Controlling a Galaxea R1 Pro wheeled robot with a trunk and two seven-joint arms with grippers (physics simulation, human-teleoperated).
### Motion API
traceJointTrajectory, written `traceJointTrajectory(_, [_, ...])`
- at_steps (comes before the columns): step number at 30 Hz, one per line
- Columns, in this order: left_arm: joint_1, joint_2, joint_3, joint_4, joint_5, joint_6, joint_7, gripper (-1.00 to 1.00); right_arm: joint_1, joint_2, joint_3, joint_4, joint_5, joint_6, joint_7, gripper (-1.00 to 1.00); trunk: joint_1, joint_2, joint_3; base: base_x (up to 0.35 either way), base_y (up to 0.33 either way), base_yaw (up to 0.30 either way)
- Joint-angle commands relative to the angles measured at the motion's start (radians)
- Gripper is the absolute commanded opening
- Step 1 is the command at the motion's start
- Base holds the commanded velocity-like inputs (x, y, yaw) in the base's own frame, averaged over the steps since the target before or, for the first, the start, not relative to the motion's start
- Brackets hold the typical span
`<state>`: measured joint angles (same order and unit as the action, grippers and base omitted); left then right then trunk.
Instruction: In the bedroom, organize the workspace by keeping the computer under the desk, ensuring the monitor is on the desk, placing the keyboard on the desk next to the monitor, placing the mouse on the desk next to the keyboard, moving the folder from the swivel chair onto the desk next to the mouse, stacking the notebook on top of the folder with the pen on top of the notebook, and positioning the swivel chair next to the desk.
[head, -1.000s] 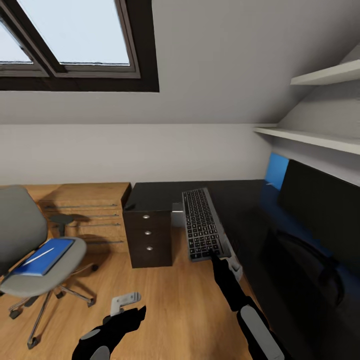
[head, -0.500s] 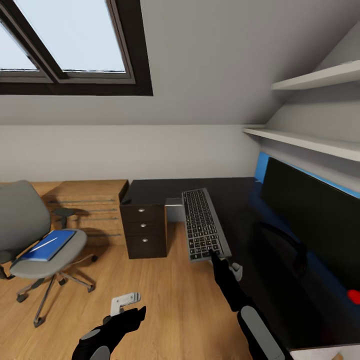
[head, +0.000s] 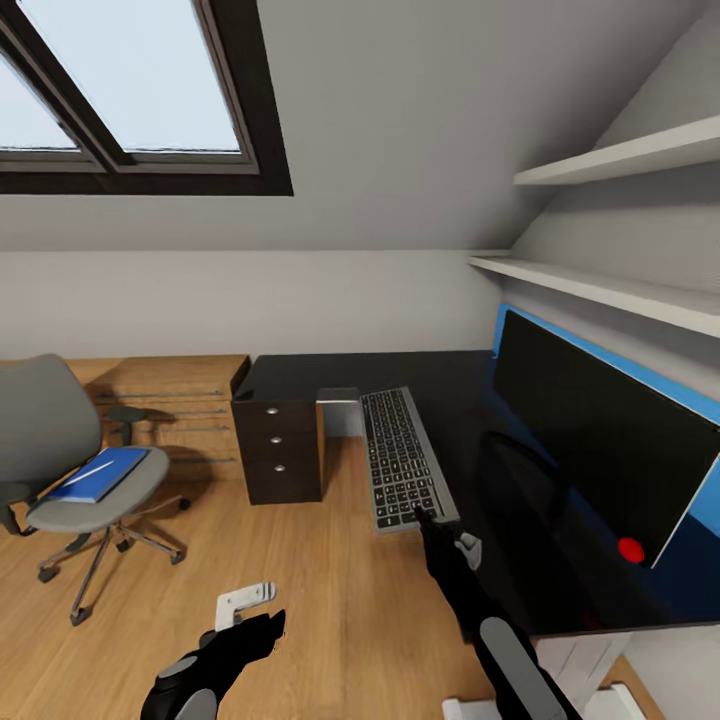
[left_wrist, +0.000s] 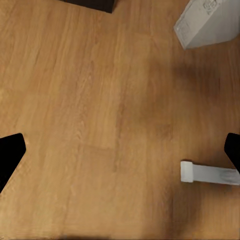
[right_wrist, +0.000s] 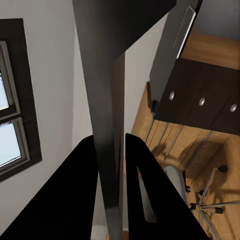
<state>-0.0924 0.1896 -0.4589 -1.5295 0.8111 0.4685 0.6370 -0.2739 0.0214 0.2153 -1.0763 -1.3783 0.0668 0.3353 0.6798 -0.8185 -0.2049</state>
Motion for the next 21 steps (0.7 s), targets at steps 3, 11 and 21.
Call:
traceJointTrajectory(3, [-0.001,-0.001,-0.003,-0.002,0.006,-0.004,0.108,1.0,-0.001,-0.002,-0.005,0.011,-0.012,0.007,0.003,-1.0,0.0,-0.001,-0.001,-0.023,-0.024,0.0])
traceJointTrajectory(11, [-0.001,-0.002,-0.009,0.0,0.006,-0.014,0.159,1.0,-0.002,-0.042,-0.079,0.063,-0.035,0.138,0.004,-1.0,0.0,-0.001,-0.001,0.011,-0.163,0.0])
traceJointTrajectory(21, [-0.001,-0.003,-0.01,0.0,0.007,-0.014,0.157,1.0,-0.002,-0.082,-0.082,0.072,-0.112,0.182,0.004,-1.0,0.0,-0.001,-0.001,0.079,-0.156,0.0])
